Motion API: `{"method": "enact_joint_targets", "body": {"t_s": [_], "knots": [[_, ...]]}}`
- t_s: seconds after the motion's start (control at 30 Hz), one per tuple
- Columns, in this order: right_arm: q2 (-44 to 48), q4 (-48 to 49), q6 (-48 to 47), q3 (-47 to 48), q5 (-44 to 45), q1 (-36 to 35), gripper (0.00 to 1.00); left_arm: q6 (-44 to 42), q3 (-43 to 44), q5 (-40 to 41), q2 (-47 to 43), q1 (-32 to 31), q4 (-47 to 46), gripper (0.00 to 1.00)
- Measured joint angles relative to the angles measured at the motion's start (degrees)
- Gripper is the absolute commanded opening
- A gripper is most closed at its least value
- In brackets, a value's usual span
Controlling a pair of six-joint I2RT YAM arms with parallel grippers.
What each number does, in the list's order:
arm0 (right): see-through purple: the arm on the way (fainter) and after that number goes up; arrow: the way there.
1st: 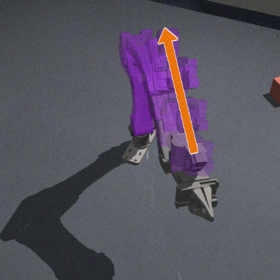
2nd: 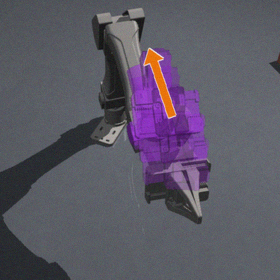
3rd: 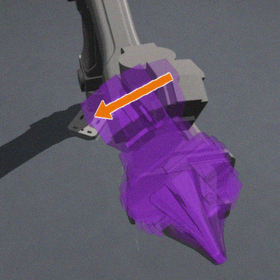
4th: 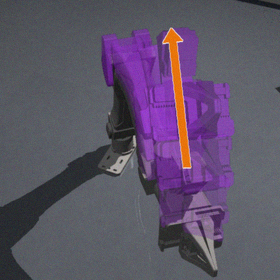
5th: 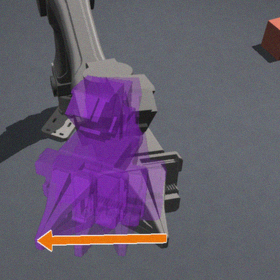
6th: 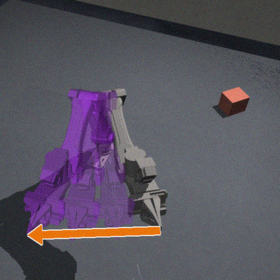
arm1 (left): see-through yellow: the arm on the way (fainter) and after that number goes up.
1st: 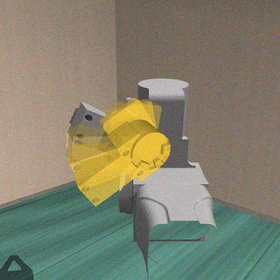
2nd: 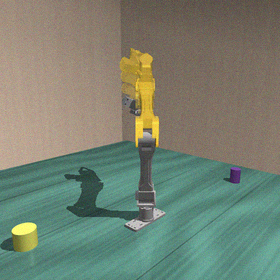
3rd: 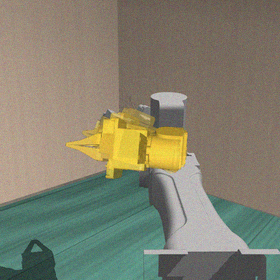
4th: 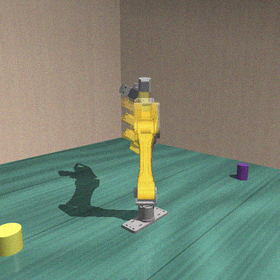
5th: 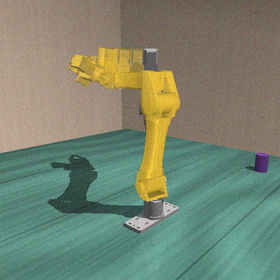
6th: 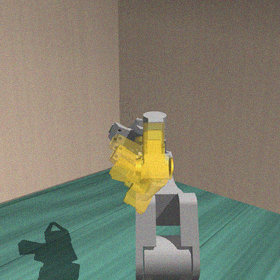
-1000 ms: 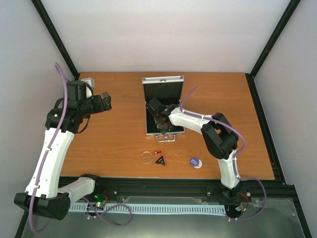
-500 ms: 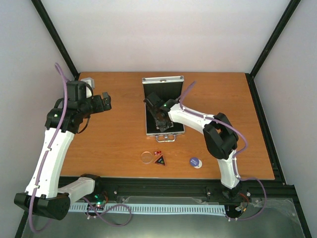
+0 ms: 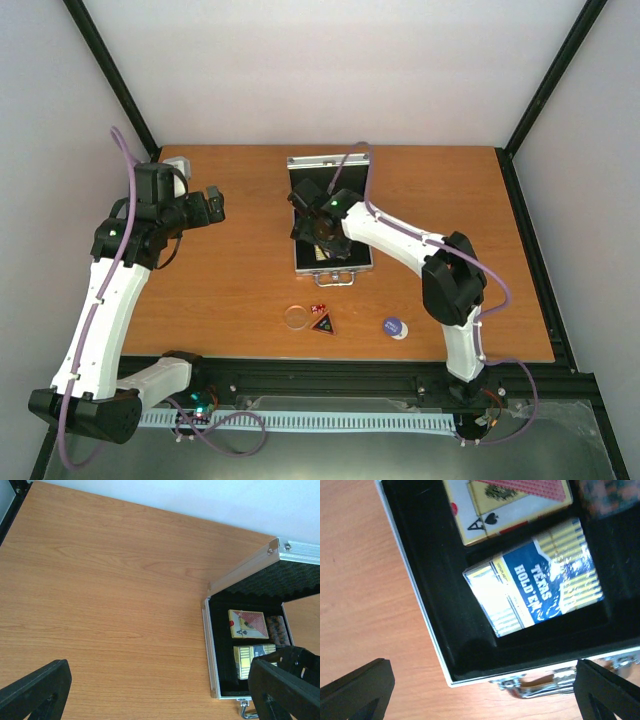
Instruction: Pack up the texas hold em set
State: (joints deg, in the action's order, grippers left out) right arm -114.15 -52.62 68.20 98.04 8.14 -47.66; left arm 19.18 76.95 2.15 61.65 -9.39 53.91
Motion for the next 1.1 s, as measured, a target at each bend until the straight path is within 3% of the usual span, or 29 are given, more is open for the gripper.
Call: {"method": "enact_joint_targets", "body": {"t_s": [0.2, 0.37, 0.73, 1.1], "knots": [[0.02, -2.32, -24.22, 0.09, 2.95, 0.00, 1.00, 0.00, 0.00, 0.00, 0.00, 0.00, 0.00, 1.00], [0.00, 0.11, -33.09, -3.67, 9.03, 0.63, 1.00, 0.00, 0.00, 0.02, 0.00, 0.00, 0.00, 1.00], [-2.64, 8.68, -36.17, -2.08, 19.71, 2.40, 1.00, 0.02, -0.74, 0.46, 0.00, 0.00, 0.02, 1.00], [-8.24, 8.94, -34.07, -3.98, 20.94, 9.38, 1.00, 0.02, -1.79, 1.33, 0.04, 0.00, 0.07, 1.00]]}}
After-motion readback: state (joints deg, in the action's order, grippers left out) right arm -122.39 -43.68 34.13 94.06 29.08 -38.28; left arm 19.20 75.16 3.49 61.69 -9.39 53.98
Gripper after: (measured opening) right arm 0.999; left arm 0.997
